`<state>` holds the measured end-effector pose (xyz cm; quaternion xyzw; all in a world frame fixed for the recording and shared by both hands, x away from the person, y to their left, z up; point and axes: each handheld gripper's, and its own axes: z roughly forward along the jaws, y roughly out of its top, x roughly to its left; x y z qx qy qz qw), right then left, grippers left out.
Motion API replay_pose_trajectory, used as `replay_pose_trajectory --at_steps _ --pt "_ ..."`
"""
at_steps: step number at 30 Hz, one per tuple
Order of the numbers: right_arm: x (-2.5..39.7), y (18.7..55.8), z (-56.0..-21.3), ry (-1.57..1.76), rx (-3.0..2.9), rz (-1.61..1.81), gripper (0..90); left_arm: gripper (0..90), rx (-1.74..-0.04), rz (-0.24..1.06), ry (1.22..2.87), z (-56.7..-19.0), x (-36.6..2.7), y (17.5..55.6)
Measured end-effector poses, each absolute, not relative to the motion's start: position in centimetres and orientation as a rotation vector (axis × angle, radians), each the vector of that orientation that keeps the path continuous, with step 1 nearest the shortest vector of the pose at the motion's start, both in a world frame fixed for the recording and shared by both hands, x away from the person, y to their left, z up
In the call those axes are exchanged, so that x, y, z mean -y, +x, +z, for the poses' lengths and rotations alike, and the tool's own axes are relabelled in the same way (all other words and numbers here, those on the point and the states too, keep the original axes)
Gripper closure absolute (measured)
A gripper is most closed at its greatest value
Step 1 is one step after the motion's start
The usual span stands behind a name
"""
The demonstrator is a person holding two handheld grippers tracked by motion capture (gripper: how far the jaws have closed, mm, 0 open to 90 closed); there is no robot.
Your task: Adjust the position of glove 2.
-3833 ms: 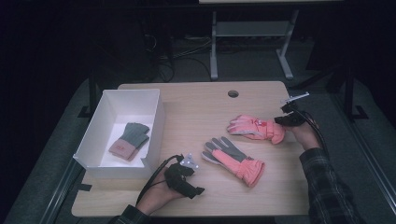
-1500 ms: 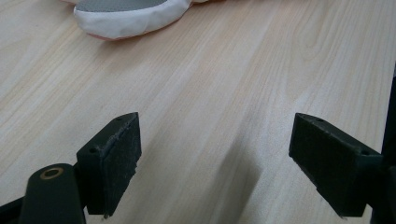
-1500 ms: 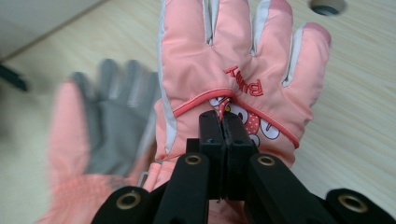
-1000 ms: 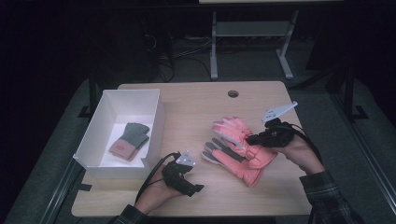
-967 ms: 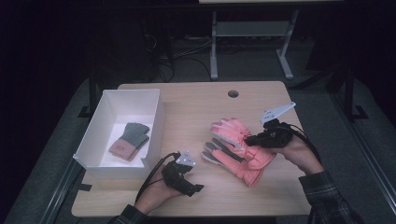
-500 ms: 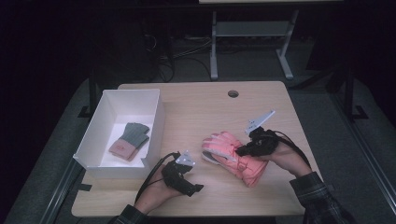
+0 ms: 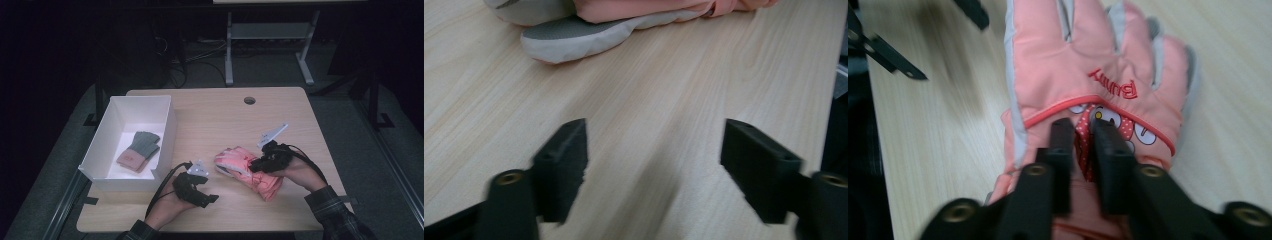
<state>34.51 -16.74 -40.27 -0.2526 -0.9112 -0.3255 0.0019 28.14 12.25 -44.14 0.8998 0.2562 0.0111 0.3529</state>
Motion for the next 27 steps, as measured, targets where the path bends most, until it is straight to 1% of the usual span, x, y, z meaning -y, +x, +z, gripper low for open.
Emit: replay_pose_trajectory --at_steps 1,3,4,6,8,10,11,12,13,21,24,27 --pt "16.9 34.4 -40.0 -0.811 2.857 -1.047 68.5 37.9 -0.675 0.003 2.306 -44.1 -12.3 28.1" --pt "17.5 34.4 -39.5 -0.821 2.838 -1.115 64.8 46.9 -0.681 -0.019 2.285 -43.8 -12.3 28.3" --pt "18.0 34.3 -39.0 -0.838 2.823 -1.177 63.6 55.0 -0.674 -0.017 2.282 -43.6 -12.3 28.3" --pt "18.7 34.3 -38.5 -0.866 2.819 -1.233 63.7 65.2 -0.667 -0.015 2.277 -43.3 -12.1 28.3" --pt "19.7 34.3 -38.1 -0.903 2.805 -1.286 68.8 76.7 -0.655 -0.007 2.274 -43.0 -11.9 28.3" --pt "20.8 34.5 -38.0 -0.944 2.802 -1.312 75.5 86.2 -0.635 -0.003 2.285 -42.8 -11.6 28.3" --pt "21.3 34.5 -38.1 -0.972 2.797 -1.327 79.2 88.7 -0.634 -0.004 2.286 -42.7 -11.4 28.4" --pt "22.0 34.5 -38.2 -1.006 2.787 -1.344 85.5 89.6 -0.632 -0.005 2.291 -42.7 -11.1 28.5" --pt "22.5 34.5 -38.3 -1.03 2.778 -1.347 89.5 89.7 -0.629 -0.007 2.297 -42.7 -10.9 28.6" --pt "26.0 34.3 -40.5 -1.193 2.778 -1.278 90.0 89.7 -0.614 -0.022 2.335 -43.5 -8.4 29.3" --pt "26.7 34.1 -41.8 -1.224 2.795 -1.225 90.0 89.6 -0.597 -0.027 2.356 -43.8 -7.5 29.8" --pt "26.9 33.7 -42.8 -1.238 2.796 -1.173 90.0 89.6 -0.614 -0.038 2.346 -44.1 -6.6 30.1"
